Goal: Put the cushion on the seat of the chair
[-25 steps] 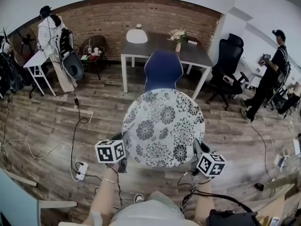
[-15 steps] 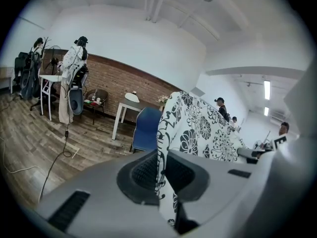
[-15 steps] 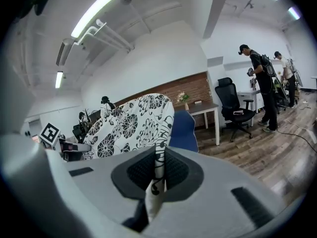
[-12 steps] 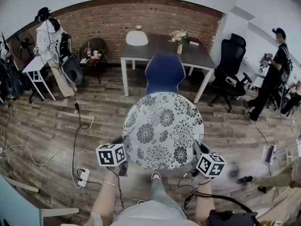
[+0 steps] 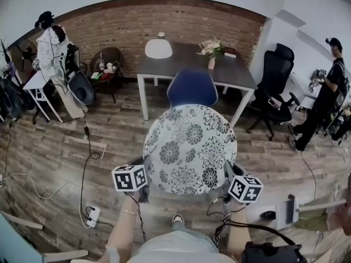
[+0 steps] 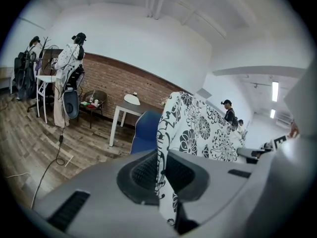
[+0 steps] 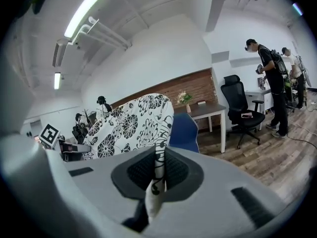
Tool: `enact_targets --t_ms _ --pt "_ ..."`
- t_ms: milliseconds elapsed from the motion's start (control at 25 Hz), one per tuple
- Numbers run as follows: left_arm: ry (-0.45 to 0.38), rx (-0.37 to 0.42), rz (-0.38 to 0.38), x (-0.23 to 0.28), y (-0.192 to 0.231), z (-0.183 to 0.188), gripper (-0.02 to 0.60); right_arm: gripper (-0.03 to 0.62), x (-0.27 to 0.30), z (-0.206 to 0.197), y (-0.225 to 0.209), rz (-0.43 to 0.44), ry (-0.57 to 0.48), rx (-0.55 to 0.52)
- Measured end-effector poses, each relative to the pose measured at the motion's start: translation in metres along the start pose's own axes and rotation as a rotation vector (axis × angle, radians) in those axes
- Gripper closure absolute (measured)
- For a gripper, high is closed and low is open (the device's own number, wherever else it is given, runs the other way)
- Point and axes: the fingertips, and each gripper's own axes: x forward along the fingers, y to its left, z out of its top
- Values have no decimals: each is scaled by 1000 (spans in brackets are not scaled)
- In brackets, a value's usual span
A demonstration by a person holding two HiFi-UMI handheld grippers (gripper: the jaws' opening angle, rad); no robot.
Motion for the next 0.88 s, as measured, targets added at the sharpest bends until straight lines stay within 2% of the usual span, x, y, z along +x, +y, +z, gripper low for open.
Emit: enact_targets --t_ms 440,880 --pt "-3 -19 -5 130 -6 56 567 580 104 57 -73 7 18 -4" --pt "41 -32 -17 215 7 71 568 580 171 61 -121 -29 66 36"
